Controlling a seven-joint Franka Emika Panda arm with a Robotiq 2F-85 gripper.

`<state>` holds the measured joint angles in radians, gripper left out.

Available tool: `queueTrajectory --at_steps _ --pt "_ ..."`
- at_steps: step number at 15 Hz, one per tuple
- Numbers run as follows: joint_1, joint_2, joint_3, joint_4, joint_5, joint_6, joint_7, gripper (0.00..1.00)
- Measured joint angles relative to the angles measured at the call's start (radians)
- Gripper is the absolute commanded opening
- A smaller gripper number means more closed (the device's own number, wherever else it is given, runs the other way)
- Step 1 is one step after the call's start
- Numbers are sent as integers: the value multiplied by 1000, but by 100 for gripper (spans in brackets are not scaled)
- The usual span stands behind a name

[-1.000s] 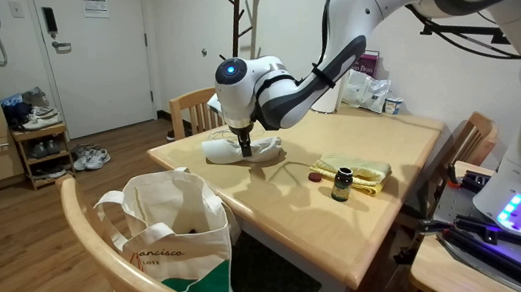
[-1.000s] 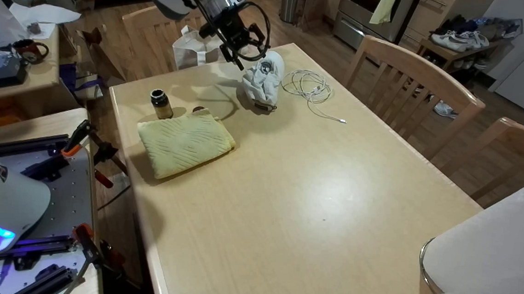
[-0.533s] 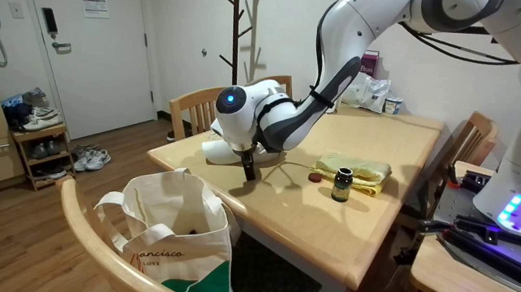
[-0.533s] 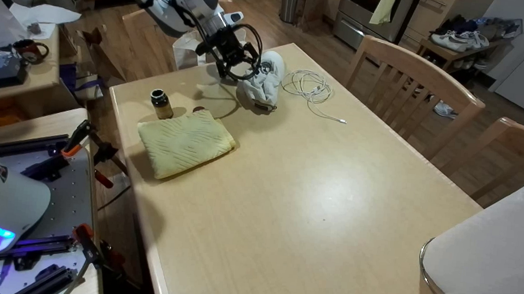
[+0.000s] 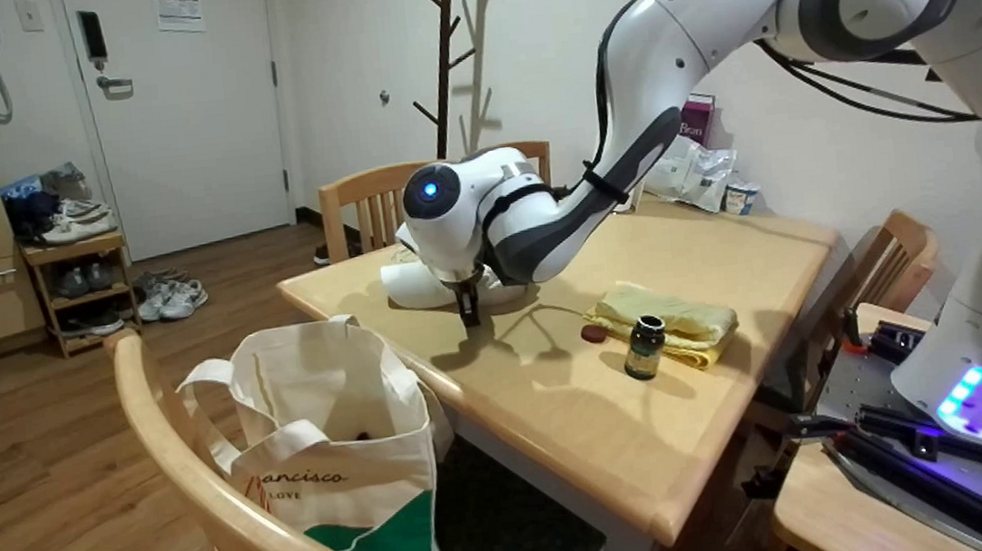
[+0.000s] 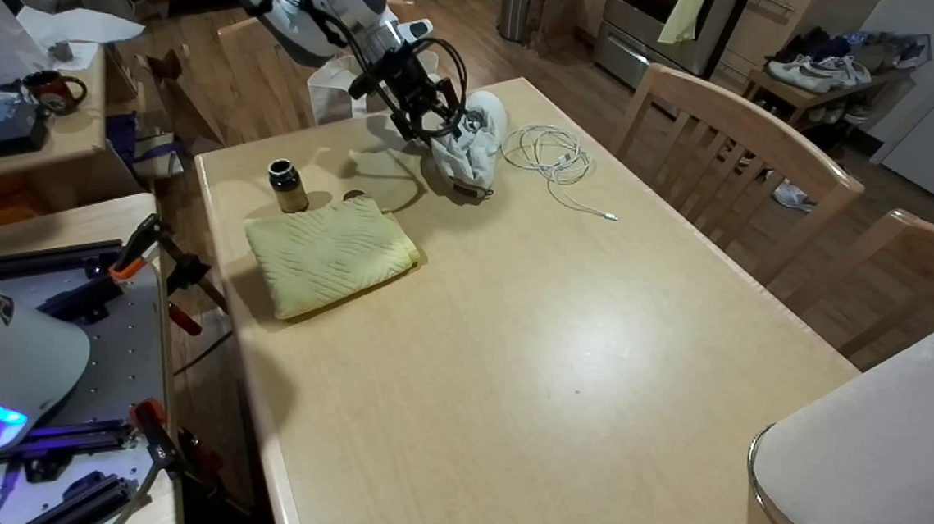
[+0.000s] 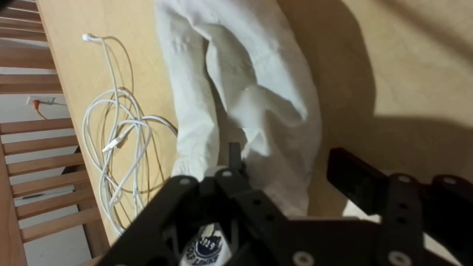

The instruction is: Remove the white cap from the table and put it in the bag on the chair

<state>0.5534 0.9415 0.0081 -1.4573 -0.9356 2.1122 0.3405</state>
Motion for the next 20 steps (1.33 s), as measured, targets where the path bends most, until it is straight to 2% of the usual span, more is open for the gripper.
queueTrajectory --at_steps 4,6,8,10,14,17,20 --pt "-17 5 -8 -1 -3 3 0 7" --pt "-29 11 -7 -1 -3 15 0 4" --pt "-37 15 -2 -1 -3 31 0 3" --pt "-49 11 9 -5 -3 64 -1 6" --pt "-139 -104 68 -98 5 252 -88 6" --pt "-229 -248 131 -209 66 377 -231 6" --pt "-319 -372 218 -287 199 434 -448 6"
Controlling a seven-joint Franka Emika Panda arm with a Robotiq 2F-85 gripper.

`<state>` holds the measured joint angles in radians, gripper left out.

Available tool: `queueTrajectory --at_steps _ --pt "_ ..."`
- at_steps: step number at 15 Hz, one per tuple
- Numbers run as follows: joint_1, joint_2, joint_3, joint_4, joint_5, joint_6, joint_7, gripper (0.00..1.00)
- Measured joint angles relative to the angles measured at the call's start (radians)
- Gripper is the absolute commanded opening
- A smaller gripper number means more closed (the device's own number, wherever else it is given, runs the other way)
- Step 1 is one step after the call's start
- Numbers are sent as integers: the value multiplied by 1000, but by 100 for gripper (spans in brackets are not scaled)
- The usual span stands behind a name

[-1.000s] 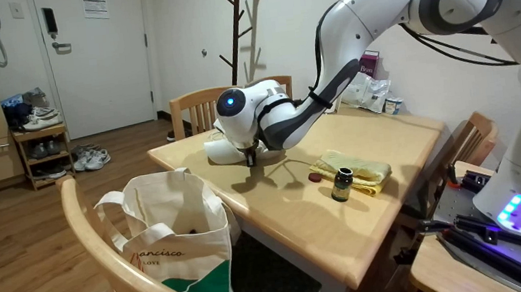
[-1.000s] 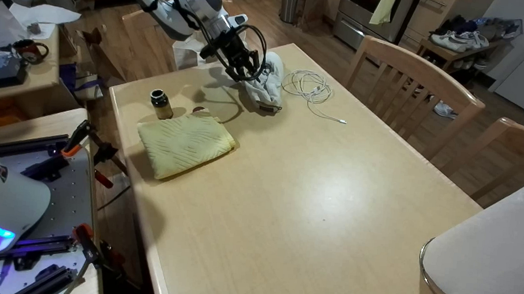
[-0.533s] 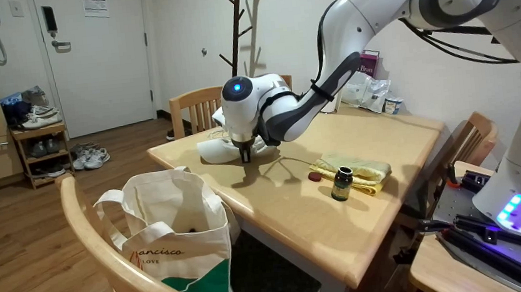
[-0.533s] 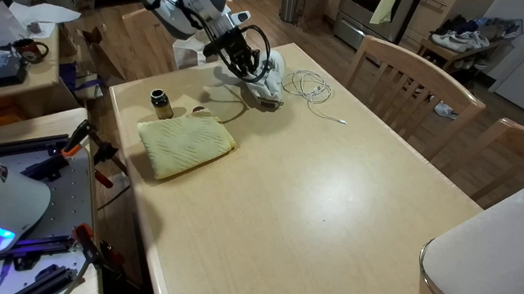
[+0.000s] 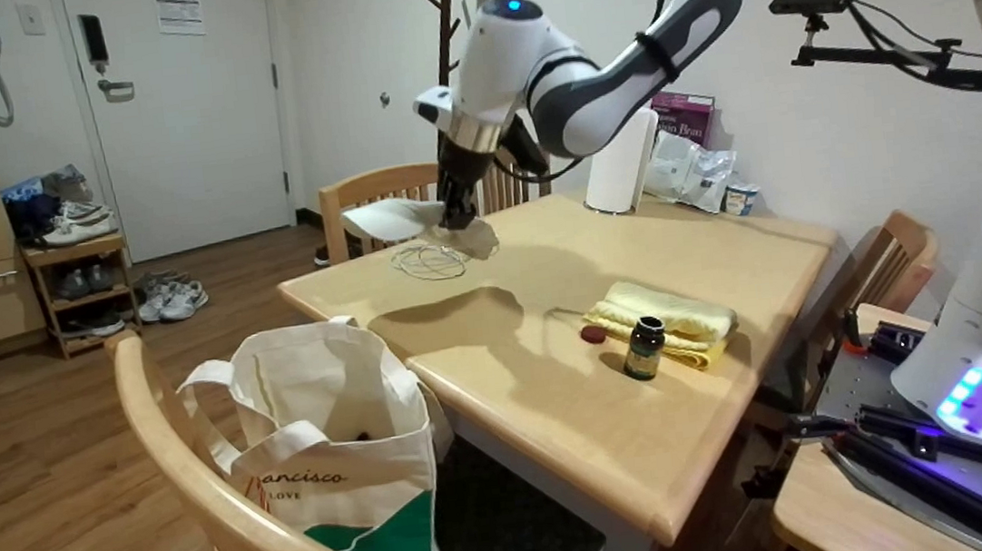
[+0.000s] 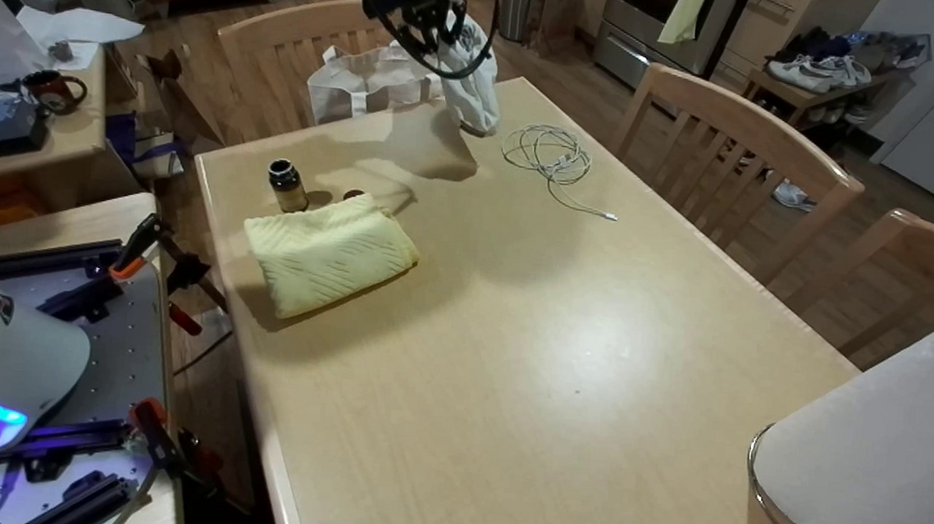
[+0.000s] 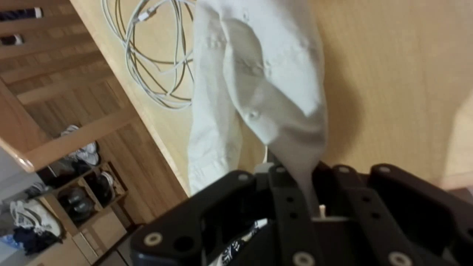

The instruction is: Remove the white cap from the table and put it in the bag on the chair

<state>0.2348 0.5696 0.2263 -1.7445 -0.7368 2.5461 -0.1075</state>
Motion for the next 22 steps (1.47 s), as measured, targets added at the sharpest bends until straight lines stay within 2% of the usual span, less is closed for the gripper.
queueTrajectory --at_steps 2,3,6,8,11,17,22 --pt "-55 -56 82 -25 82 1 -143 7" --pt "-55 -71 88 -27 101 -1 -159 7" --pt "-18 -64 42 -28 102 1 -158 6" --pt "-17 -57 38 -28 116 8 -165 6" --pt "-20 -40 67 -12 213 34 -322 6" --pt "19 53 174 177 359 -5 -663 6" --pt "70 178 247 354 483 24 -881 6"
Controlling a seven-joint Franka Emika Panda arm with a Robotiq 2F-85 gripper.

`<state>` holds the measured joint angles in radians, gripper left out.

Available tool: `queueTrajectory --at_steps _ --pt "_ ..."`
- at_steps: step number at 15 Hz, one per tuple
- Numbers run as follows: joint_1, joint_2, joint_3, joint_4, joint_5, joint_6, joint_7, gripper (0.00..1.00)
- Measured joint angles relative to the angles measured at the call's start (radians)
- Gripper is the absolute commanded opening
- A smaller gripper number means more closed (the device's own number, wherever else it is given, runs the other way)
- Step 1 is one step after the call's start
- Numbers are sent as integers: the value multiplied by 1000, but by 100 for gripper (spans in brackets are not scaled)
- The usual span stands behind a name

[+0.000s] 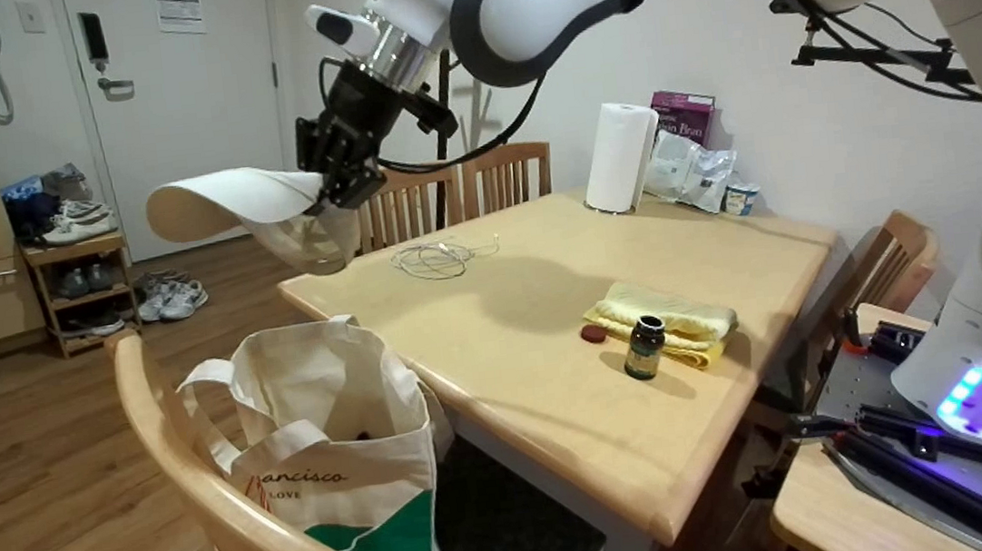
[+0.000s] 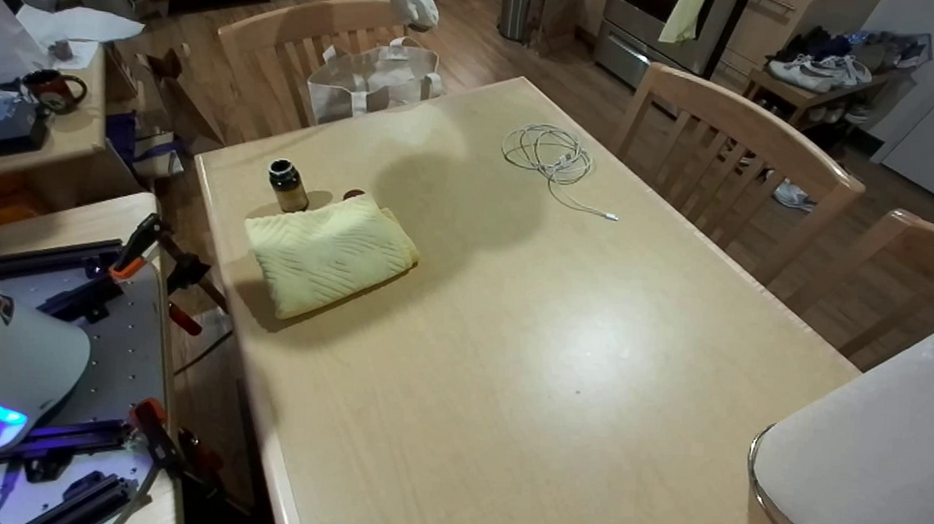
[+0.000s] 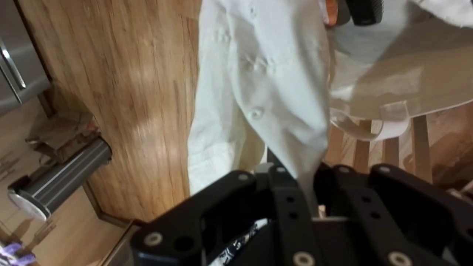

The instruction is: Remove the white cap from the table and put it in the bag on the chair

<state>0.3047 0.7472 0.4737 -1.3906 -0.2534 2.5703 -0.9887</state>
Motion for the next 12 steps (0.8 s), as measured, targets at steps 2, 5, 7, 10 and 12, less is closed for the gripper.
queueTrajectory --at_steps 2,5,7,10,12 --pt "1 48 23 40 44 14 -56 7" --pt "1 51 19 39 43 14 -55 6" --pt "1 54 21 39 46 15 -54 6" --pt "-19 104 89 37 121 63 -58 6" --pt "-29 154 141 35 168 103 -58 6"
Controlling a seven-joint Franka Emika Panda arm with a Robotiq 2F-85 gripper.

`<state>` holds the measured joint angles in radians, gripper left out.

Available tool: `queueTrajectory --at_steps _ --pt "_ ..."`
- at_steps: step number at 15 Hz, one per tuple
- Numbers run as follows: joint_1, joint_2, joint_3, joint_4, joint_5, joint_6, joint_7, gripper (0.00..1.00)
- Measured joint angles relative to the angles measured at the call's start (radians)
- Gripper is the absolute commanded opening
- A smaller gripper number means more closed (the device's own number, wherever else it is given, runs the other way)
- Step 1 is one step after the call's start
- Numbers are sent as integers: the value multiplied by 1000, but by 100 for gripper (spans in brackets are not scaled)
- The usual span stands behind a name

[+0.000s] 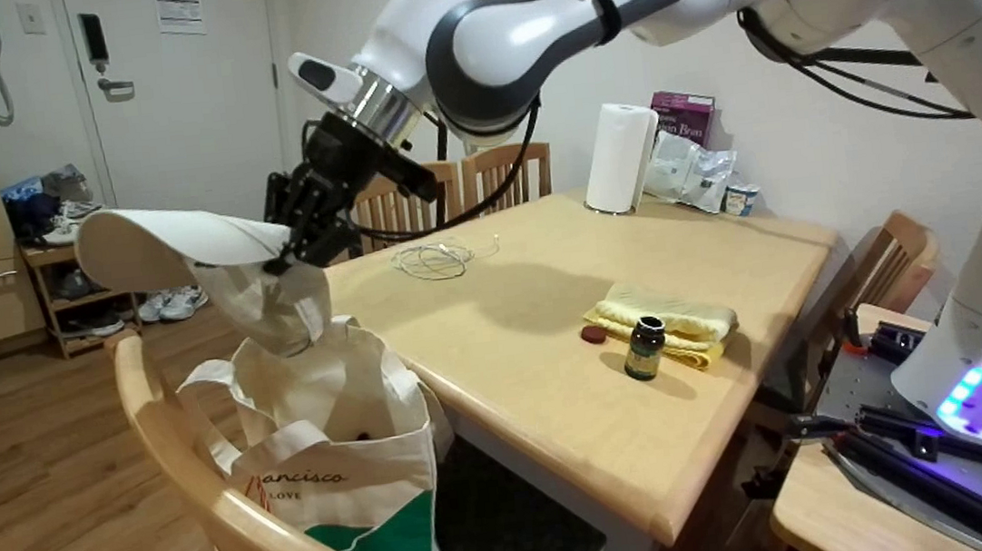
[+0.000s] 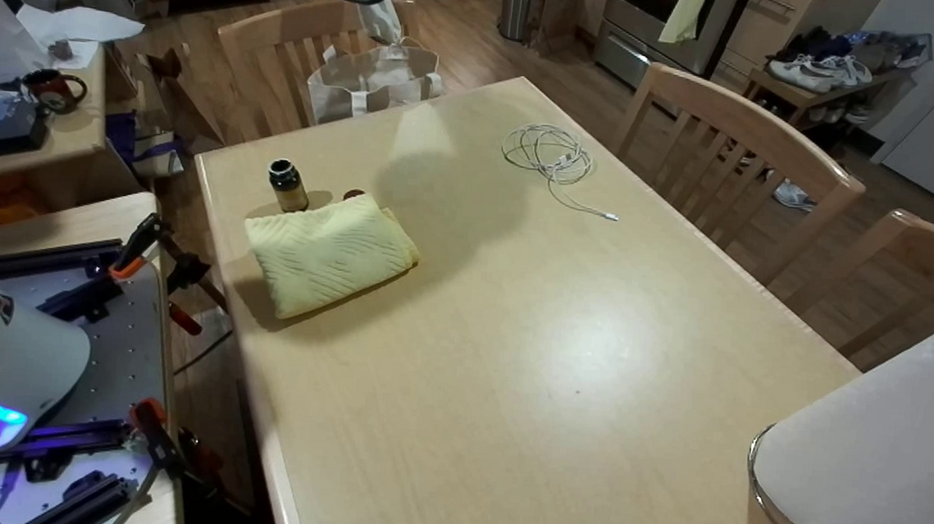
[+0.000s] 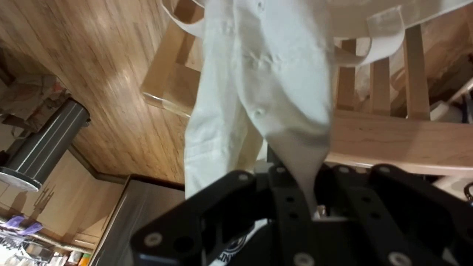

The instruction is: Remove the white cap from the table and put it in the bag on the chair

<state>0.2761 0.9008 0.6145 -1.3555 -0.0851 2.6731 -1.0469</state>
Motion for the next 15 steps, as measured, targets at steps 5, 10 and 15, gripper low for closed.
queueTrajectory --at_steps 5,10,15 --pt "-17 108 61 -15 48 100 0 6" --pt "-35 162 63 -73 41 275 -15 6" --pt "-82 153 65 -163 40 412 -15 6"
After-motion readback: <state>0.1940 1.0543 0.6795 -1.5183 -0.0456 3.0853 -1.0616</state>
